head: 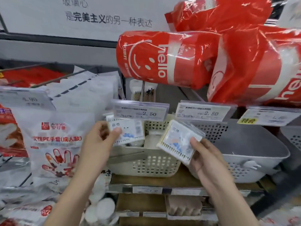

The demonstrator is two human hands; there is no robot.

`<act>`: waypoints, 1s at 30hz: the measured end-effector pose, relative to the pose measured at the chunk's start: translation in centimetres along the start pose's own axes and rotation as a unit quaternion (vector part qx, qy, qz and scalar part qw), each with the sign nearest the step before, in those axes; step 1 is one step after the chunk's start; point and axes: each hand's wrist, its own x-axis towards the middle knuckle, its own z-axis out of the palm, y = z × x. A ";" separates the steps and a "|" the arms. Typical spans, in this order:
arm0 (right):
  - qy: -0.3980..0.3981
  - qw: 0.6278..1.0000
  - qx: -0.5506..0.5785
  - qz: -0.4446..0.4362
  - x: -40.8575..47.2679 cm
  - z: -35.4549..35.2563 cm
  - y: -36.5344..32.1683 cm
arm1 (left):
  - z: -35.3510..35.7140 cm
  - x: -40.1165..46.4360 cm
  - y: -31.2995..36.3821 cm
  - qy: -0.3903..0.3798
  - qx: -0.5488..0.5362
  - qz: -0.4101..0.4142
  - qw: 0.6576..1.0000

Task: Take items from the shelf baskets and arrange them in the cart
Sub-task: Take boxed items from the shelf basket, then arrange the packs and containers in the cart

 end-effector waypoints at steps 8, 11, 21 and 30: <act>-0.007 0.953 -0.254 -0.164 4.5 3.7 -0.5 | 1.1 4.9 -1.3 -0.102 0.248 0.012 0.963; -0.020 0.884 -0.442 -0.152 5.9 4.6 -0.7 | 1.4 5.8 -1.4 -0.148 0.298 -0.009 0.943; -0.057 0.764 -0.642 -0.016 8.5 5.7 0.6 | 2.9 6.5 -0.6 -0.203 0.430 -0.056 0.878; -0.005 0.649 -0.759 -0.052 8.2 5.9 1.5 | 3.1 7.0 -0.6 -0.241 0.458 -0.073 0.853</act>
